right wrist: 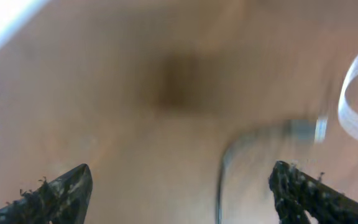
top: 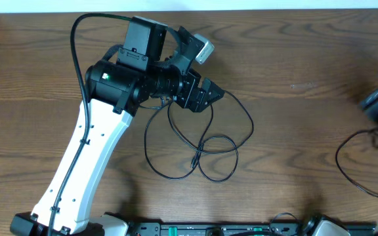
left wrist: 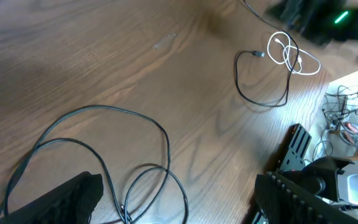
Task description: Untangle cables
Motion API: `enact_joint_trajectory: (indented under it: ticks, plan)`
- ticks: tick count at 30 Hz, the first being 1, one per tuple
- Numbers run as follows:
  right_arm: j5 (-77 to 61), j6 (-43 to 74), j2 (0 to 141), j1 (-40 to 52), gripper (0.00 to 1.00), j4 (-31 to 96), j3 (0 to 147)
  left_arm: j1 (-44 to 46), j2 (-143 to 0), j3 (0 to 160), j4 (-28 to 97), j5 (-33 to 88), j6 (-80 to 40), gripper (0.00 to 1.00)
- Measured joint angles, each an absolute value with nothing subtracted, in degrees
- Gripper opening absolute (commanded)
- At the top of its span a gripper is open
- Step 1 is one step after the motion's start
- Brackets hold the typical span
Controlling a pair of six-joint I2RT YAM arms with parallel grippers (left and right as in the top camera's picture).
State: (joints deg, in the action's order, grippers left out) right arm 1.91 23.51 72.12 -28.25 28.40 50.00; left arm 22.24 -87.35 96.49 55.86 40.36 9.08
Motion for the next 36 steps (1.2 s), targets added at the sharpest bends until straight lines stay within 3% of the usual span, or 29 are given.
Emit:
enact_joint_trajectory:
  ticks: [22,33,35,36]
  plan:
    - [6.8,33.5,80.3,-28.3,0.82,31.0,38.5,22.2,-87.4,96.5,55.1,42.1,9.1,0.84]
    - [9.9,34.2,86.1,-28.3,0.75,29.3,38.7,22.2,-87.4,96.5,54.8,43.5,9.3,0.84]
    - [10.5,34.3,87.2,-28.3,0.71,28.4,38.9,22.2,-87.4,96.5,54.6,43.5,9.3,0.84]
    - [10.5,34.4,87.9,-28.3,0.63,27.8,39.2,22.2,-87.4,96.5,54.6,43.5,9.3,0.84]
